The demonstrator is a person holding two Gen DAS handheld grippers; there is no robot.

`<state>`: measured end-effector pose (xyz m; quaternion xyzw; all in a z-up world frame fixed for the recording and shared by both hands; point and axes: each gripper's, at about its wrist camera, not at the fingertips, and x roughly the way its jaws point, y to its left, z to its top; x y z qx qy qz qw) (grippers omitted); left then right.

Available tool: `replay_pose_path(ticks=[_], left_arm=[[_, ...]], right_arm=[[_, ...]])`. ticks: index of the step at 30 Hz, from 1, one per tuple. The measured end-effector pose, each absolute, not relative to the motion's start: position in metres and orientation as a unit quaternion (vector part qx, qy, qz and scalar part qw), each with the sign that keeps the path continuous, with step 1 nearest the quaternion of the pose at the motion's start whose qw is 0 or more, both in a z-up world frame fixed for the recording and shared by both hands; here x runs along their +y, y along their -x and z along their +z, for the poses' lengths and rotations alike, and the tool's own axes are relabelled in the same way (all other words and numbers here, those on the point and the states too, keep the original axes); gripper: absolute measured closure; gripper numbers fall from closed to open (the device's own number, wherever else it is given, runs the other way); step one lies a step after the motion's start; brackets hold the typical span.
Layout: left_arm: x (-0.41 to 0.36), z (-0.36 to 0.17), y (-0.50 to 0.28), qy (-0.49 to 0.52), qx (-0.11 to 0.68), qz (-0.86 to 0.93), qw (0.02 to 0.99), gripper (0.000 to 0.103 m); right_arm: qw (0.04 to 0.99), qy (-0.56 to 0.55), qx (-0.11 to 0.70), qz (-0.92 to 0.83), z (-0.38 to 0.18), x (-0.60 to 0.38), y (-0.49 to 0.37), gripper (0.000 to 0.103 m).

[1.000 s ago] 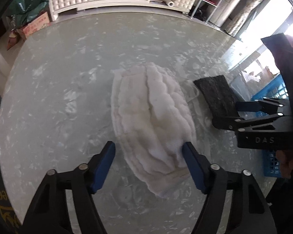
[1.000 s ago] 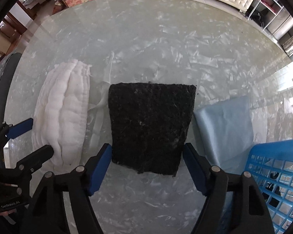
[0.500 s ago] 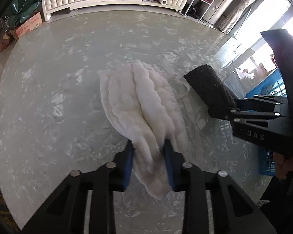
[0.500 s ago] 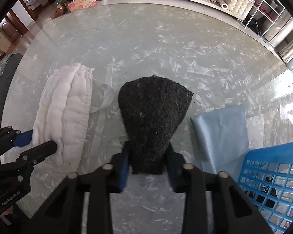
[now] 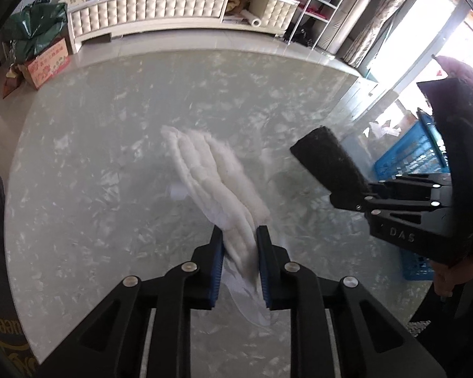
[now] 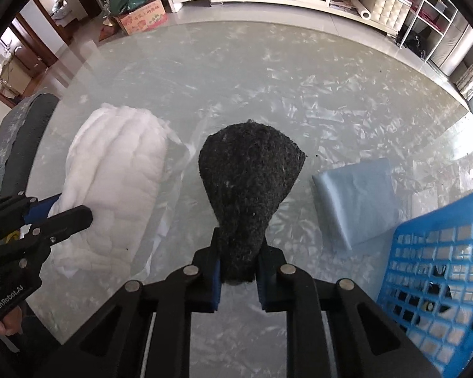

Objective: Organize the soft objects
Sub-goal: 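Carry the black mat into the basket and open the right tool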

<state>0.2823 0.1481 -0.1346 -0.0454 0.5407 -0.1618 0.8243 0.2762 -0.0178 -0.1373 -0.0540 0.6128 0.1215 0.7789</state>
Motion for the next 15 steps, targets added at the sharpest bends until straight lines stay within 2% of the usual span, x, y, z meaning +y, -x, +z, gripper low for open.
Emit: replay_pose_path(ticks=[3, 15], left_arm=[[0.149, -0.119, -0.269, 0.043, 0.527, -0.169, 0.832, 0.09], [0.137, -0.087, -0.243, 0.029, 0.498, -0.186, 0.846, 0.092]], right_arm=[[0.784, 0.052, 0.605, 0.129, -0.127, -0.025, -0.271, 0.087], [0.807, 0.04, 0.57, 0.153, -0.07, -0.046, -0.233, 0.087]])
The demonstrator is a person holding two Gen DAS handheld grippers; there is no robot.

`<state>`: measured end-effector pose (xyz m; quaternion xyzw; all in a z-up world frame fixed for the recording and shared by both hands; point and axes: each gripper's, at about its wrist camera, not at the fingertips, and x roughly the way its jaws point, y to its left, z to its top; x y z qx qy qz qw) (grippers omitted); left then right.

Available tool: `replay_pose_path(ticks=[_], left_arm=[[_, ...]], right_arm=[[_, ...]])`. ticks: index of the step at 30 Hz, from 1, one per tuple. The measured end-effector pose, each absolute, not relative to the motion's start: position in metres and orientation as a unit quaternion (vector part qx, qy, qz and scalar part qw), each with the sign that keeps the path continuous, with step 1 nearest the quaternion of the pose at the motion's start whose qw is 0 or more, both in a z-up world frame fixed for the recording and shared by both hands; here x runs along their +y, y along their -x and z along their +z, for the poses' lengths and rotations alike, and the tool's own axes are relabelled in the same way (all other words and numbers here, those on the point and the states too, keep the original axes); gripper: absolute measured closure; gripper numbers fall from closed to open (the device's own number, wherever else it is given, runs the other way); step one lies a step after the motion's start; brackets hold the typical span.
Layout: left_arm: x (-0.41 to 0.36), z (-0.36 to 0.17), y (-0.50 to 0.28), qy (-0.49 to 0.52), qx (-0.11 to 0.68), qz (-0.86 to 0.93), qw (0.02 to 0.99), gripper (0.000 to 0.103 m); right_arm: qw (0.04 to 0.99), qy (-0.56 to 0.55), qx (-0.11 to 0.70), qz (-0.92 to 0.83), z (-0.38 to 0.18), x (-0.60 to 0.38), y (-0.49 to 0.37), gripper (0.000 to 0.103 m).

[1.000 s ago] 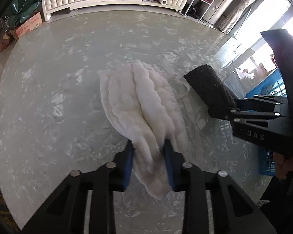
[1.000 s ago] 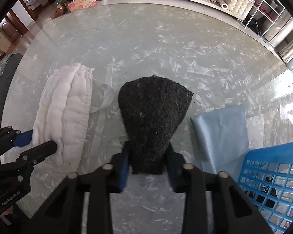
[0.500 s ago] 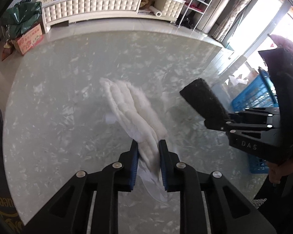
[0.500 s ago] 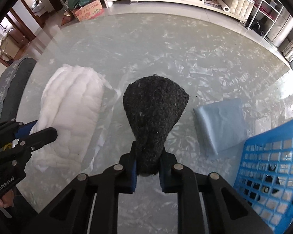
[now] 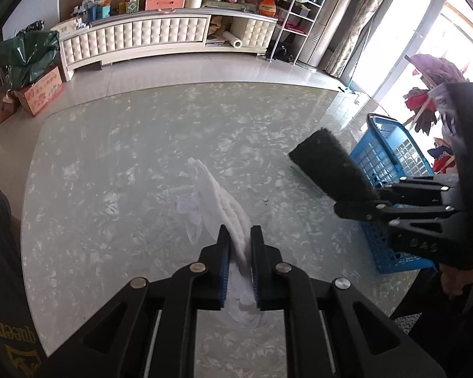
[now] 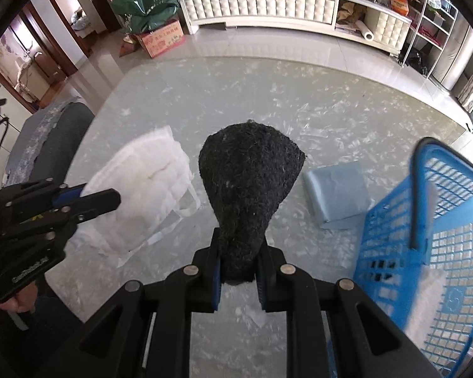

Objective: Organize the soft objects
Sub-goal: 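Carry the black mat into the basket and open the right tool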

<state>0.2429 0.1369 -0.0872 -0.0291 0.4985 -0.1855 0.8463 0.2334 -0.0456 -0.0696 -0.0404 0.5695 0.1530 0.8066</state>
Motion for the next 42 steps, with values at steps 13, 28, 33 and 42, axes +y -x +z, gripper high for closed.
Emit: replay_pose_path(ticks=[13, 28, 33, 42], left_arm=[[0.111, -0.044, -0.209, 0.029, 0.455, -0.231, 0.859, 0.096], [0.082, -0.066, -0.211, -0.016, 0.496, -0.227, 0.838, 0.096], [0.078, -0.067, -0.21, -0.022, 0.501, -0.224, 0.836, 0.096], [0.069, -0.068, -0.212, -0.024, 0.506, -0.229, 0.831, 0.096]], right_arm=[[0.843, 0.025, 0.522, 0.128, -0.01, -0.116, -0.209, 0.087], [0.825, -0.005, 0.563, 0.04, -0.049, -0.207, -0.217, 0.087], [0.812, -0.01, 0.584, 0.026, -0.07, -0.219, -0.229, 0.087], [0.799, -0.014, 0.601, 0.015, -0.091, -0.229, -0.241, 0.085]])
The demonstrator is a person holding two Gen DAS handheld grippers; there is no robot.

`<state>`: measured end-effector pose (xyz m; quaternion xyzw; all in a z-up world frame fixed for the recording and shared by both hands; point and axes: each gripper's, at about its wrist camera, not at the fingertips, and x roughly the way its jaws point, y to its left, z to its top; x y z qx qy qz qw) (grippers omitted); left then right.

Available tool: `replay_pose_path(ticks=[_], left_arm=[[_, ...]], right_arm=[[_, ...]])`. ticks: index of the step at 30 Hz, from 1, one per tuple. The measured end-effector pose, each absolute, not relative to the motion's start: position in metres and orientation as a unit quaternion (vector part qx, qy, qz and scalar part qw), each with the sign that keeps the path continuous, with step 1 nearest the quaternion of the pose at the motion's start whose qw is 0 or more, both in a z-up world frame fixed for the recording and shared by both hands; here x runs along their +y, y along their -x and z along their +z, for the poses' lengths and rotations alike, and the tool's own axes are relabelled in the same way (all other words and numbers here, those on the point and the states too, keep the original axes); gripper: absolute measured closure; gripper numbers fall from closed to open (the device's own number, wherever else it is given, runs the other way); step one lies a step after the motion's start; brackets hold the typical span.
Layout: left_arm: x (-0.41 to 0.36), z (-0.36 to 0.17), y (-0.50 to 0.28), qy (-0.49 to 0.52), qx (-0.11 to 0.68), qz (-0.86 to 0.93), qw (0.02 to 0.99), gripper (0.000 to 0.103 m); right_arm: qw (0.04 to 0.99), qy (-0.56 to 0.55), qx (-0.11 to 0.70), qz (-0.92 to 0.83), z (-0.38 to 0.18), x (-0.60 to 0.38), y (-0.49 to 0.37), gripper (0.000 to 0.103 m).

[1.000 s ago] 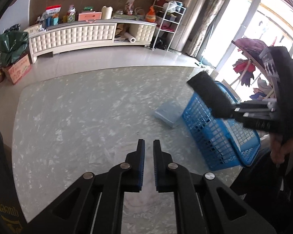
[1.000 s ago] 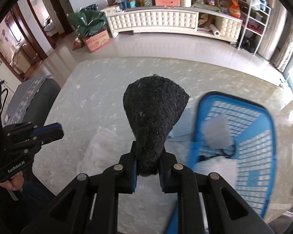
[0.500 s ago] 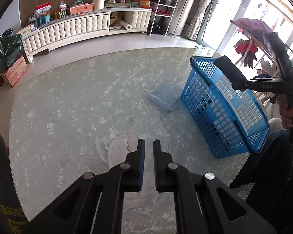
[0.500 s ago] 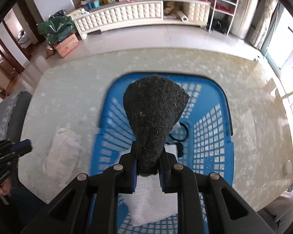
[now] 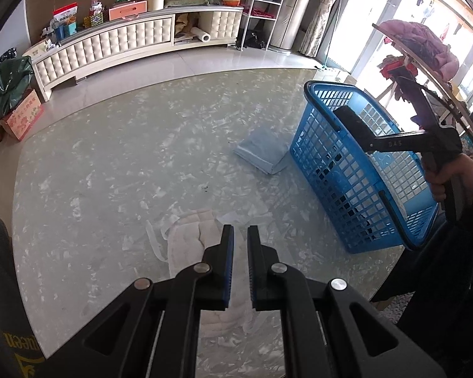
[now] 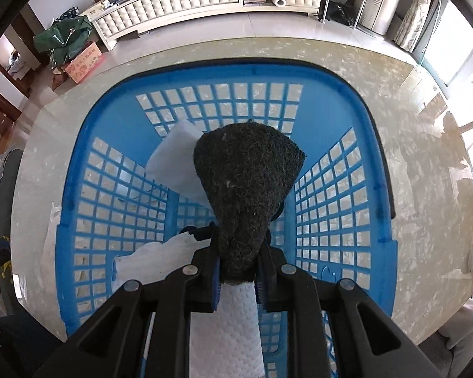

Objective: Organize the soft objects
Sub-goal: 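Carry the black mat into the basket and open the right tool, then lift the right tool out of the basket toward the light-blue cloth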

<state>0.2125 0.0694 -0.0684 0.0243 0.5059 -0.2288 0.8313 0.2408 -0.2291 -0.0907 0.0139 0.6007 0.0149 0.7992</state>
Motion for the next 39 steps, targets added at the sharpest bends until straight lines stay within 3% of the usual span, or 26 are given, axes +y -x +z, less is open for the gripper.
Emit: replay_pose_path(ticks=[4, 13, 16, 17, 18, 23, 39], left_arm=[[0.064, -0.065, -0.212, -0.026, 0.503, -0.235, 0.832, 0.096], [0.038, -0.058, -0.212, -0.045, 0.497, -0.247, 0.831, 0.096], [0.029, -0.052, -0.211, -0.049, 0.493, -0.252, 0.831, 0.096], [0.026, -0.05, -0.211, -0.05, 0.493, -0.253, 0.831, 0.096], [0.022, -0.048, -0.21, -0.051, 0.492, -0.255, 0.831, 0.096], [0.001, -0.043, -0.207, -0.05, 0.496, -0.265, 0.826, 0.096], [-0.11, -0.024, -0.213, -0.084, 0.487, -0.302, 0.815, 0.095]], right_arm=[[0.802, -0.002, 0.597, 0.007, -0.09, -0.23, -0.242, 0.078], [0.803, 0.0, 0.594, 0.036, -0.083, -0.227, -0.235, 0.041], [0.81, 0.006, 0.585, 0.047, -0.077, -0.223, -0.228, 0.024], [0.814, 0.014, 0.579, 0.046, -0.073, -0.222, -0.225, 0.01], [0.818, 0.017, 0.573, 0.046, -0.071, -0.223, -0.22, 0.006], [0.835, 0.005, 0.546, 0.069, -0.054, -0.233, -0.207, 0.0], [0.875, -0.014, 0.482, 0.04, -0.034, -0.292, -0.152, 0.0]])
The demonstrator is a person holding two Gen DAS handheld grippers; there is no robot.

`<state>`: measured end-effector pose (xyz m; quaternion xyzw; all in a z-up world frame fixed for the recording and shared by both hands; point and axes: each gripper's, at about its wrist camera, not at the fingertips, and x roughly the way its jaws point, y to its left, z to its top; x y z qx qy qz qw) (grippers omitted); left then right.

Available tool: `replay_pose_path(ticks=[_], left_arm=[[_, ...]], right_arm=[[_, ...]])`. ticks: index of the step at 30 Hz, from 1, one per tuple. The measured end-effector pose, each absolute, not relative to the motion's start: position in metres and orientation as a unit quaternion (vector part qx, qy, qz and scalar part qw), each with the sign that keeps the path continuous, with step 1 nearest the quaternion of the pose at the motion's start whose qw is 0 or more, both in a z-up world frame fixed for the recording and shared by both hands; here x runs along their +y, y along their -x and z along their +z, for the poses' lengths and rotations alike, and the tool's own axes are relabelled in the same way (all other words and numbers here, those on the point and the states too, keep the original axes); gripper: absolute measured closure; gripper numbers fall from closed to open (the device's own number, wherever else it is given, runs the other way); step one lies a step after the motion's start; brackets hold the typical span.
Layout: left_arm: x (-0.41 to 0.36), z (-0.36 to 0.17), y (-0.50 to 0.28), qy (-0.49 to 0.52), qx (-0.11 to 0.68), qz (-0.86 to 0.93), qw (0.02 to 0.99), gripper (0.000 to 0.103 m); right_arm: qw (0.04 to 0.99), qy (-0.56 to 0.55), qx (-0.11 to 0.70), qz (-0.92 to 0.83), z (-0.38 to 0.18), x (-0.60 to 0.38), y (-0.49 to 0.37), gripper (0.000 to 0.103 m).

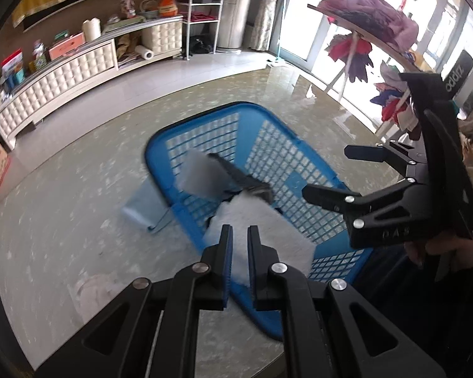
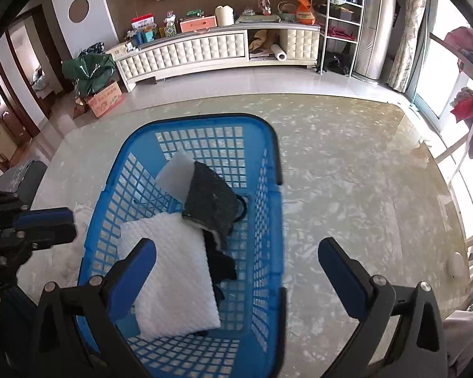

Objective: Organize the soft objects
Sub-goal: 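Lift the right tool out of the basket toward the light-blue cloth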

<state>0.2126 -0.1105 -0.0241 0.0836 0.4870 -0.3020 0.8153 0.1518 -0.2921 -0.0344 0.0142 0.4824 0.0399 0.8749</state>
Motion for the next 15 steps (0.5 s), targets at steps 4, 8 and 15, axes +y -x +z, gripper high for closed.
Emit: replay_pose_path(ticks=[4, 8, 15], left_arm=[[-0.131, -0.033, -0.213, -0.095, 0.495, -0.301, 0.809, 0.086], [-0.141, -0.043, -0.216, -0.094, 0.506, -0.291, 0.807, 0.058], [-0.152, -0.044, -0.217, -0.11, 0.504, -0.265, 0.815, 0.021]], right_arm=[[0.877, -0.022, 0.479, 0.04, -0.032, -0.301, -0.142, 0.0], [0.875, -0.03, 0.481, 0.045, -0.034, -0.308, -0.139, 0.0], [0.875, -0.043, 0.478, 0.054, -0.031, -0.32, -0.132, 0.0]])
